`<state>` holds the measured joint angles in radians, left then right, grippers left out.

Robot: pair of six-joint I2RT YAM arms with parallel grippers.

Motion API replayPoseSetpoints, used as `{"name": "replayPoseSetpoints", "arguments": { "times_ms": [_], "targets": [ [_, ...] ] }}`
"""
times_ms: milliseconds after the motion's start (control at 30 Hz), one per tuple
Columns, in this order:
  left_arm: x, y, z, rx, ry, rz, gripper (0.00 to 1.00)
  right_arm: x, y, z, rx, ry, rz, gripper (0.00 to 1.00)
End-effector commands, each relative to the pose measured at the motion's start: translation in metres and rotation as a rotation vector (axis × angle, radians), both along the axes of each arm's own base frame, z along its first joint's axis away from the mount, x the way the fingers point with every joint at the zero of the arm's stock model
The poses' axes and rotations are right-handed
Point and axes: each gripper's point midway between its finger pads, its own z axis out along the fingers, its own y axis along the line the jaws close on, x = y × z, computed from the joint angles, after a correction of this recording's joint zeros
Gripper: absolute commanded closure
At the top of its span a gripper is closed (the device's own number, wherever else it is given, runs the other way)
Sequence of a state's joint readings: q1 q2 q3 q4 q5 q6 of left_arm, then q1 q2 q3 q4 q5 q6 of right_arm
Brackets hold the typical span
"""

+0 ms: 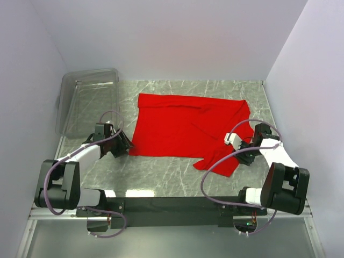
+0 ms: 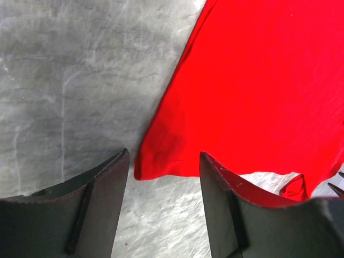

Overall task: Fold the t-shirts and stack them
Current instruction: Fold the T-shirt at the center of the board.

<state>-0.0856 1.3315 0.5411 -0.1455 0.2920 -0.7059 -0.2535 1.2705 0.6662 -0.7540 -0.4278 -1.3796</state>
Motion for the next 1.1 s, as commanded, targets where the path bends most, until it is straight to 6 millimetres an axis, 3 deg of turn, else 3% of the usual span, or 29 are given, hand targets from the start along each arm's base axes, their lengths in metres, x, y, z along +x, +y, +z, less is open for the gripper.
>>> {"name": "replayPoseSetpoints", "arguments": {
  "times_ms": [0, 267, 533, 733, 767, 933, 1067],
  "targets": [
    [-0.006, -0.003, -0.008, -0.003, 0.037, -0.003, 0.39, 0.018, -0.009, 0.007, -0.027, -0.033, -0.010, 0.56],
    [-0.011, -0.001, -0.005, 0.009, 0.042, 0.012, 0.39, 0.017, -0.011, -0.002, -0.039, -0.017, -0.001, 0.60],
    [-0.015, -0.011, -0.011, 0.000, 0.072, 0.003, 0.46, 0.022, -0.010, 0.000, -0.025, -0.019, 0.001, 0.75],
    [-0.016, -0.015, -0.012, -0.001, 0.074, 0.019, 0.65, 0.023, -0.008, 0.002, -0.007, -0.016, 0.009, 0.86],
    [-0.014, -0.014, -0.010, 0.003, 0.063, 0.026, 0.74, 0.024, -0.008, 0.003, -0.007, -0.021, 0.011, 0.90],
    [-0.012, -0.009, -0.004, 0.023, 0.041, 0.049, 0.99, 0.024, -0.011, 0.015, 0.005, -0.028, -0.011, 0.98],
    [-0.005, -0.005, 0.014, 0.042, -0.015, 0.057, 0.99, 0.027, -0.011, 0.038, 0.045, -0.059, -0.008, 1.00]
  ]
}}
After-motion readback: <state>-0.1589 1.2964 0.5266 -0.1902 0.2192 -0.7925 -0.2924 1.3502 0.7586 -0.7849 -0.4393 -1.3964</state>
